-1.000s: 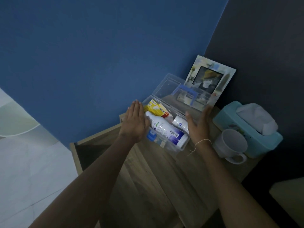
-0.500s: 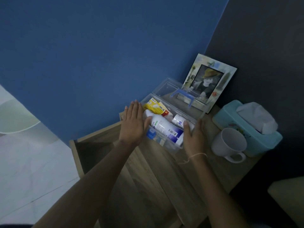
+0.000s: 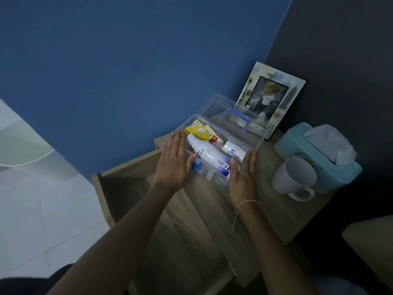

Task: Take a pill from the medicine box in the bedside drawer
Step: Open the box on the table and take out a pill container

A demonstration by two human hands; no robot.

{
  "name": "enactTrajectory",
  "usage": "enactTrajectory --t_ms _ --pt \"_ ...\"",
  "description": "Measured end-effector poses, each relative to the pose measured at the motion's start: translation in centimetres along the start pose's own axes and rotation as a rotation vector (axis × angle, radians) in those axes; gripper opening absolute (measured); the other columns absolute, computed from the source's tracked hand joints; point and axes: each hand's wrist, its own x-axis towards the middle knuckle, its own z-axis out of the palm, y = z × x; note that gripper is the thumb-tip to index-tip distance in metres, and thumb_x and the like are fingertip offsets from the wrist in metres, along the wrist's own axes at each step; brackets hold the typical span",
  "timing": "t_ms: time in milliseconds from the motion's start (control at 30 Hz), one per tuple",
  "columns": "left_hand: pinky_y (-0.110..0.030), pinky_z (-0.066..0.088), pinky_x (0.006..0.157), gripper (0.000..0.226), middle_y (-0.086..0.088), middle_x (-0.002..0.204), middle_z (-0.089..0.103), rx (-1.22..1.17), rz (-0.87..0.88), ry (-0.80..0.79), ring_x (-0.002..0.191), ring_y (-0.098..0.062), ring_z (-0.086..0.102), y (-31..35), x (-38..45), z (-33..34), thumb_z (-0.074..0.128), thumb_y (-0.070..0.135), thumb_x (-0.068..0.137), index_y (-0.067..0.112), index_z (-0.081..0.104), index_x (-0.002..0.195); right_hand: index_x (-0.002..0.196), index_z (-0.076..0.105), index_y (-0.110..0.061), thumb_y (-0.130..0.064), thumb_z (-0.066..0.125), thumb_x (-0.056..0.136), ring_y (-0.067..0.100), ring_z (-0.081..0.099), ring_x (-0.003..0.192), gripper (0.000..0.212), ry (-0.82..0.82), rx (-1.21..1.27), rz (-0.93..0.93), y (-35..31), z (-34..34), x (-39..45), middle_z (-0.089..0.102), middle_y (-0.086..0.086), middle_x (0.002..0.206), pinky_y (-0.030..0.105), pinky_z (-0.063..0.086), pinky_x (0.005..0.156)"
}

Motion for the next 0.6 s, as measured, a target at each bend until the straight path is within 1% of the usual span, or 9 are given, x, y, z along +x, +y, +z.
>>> enactTrajectory --t_ms 33,100,233,300,333,400,500,533,600 --pt "-0.031 0.001 0.12 0.081 -0.007 0.161 0.003 0.017 -0.004 -0.018 0.148 -0.017 -0.003 0.0 0.0 -0.1 0.005 0.061 0.088 0.009 0.006 0.15 0.151 0.002 -0.008 -0.043 0.03 0.098 0.003 0.007 0.137 0.069 0.016 -0.009 -0.005 0.1 0.1 0.1 -0.007 0.003 0.162 0.001 0.01 0.094" --pt "-0.033 0.002 0.12 0.082 -0.008 0.161 0.002 0.036 -0.008 -0.063 0.148 -0.019 -0.003 0.0 0.1 -0.5 0.005 0.062 0.088 0.009 0.007 0.15 0.151 0.003 -0.007 -0.044 0.032 0.098 0.014 0.008 0.146 0.071 0.035 -0.022 -0.006 0.3 0.2 0.2 -0.006 0.004 0.162 0.011 0.011 0.105" --pt "-0.037 0.001 0.121 0.069 -0.009 0.16 -0.002 0.041 -0.005 -0.167 0.148 -0.021 -0.007 0.6 0.2 -2.2 0.018 0.051 0.097 0.008 0.003 0.15 0.151 0.003 -0.008 -0.046 0.035 0.096 0.02 0.011 0.147 0.074 0.002 -0.004 0.014 0.3 0.1 0.2 -0.004 0.005 0.162 0.023 0.017 0.111" --pt "-0.038 0.002 0.122 0.066 -0.01 0.161 0.001 0.038 0.006 -0.169 0.148 -0.023 -0.005 1.1 0.0 -3.0 0.021 0.047 0.098 0.009 0.005 0.15 0.152 0.005 -0.01 -0.044 0.04 0.096 0.021 0.012 0.147 0.074 0.003 0.028 0.006 -0.1 -0.4 0.1 0.002 0.007 0.162 0.024 0.018 0.111" --pt "-0.039 0.004 0.122 0.064 -0.01 0.16 0.004 0.024 0.017 -0.149 0.148 -0.024 -0.003 1.4 -0.3 -3.4 0.023 0.046 0.099 0.01 0.008 0.15 0.152 0.006 -0.011 -0.044 0.041 0.096 0.02 0.014 0.146 0.074 0.008 0.034 -0.001 -0.3 -0.8 -0.2 0.004 0.006 0.162 0.023 0.019 0.108" --pt "-0.039 0.008 0.121 0.06 -0.011 0.159 0.012 -0.023 0.049 -0.092 0.148 -0.026 0.004 2.1 -1.3 -3.8 0.028 0.043 0.099 0.013 0.015 0.148 0.152 0.007 -0.013 -0.043 0.041 0.095 0.018 0.02 0.143 0.072 0.037 0.05 -0.021 -0.4 -1.4 -1.4 0.009 0.006 0.161 0.022 0.024 0.101" --pt "-0.04 0.02 0.118 0.052 -0.011 0.155 0.027 -0.069 0.11 -0.003 0.144 -0.027 0.021 2.9 -3.5 -3.8 0.036 0.038 0.098 0.015 0.029 0.144 0.15 0.016 -0.011 -0.038 0.041 0.096 0.017 0.03 0.138 0.065 0.122 0.026 -0.038 0.8 -1.1 -4.7 0.023 0.011 0.157 0.023 0.029 0.1" --pt "-0.04 0.026 0.115 0.05 -0.012 0.151 0.034 -0.058 0.139 0.024 0.141 -0.028 0.029 3.0 -4.3 -3.7 0.037 0.037 0.097 0.015 0.034 0.142 0.149 0.019 -0.009 -0.036 0.042 0.096 0.02 0.033 0.137 0.063 0.125 -0.031 -0.021 1.6 -0.8 -5.9 0.026 0.014 0.155 0.024 0.031 0.1" --pt "-0.039 0.037 0.107 0.046 -0.014 0.141 0.047 -0.028 0.196 0.076 0.13 -0.028 0.045 3.1 -5.9 -3.2 0.036 0.036 0.096 0.012 0.044 0.134 0.147 0.022 -0.008 -0.032 0.043 0.097 0.025 0.034 0.139 0.059 0.061 -0.154 0.008 3.6 0.1 -8.0 0.028 0.016 0.155 0.029 0.03 0.105"
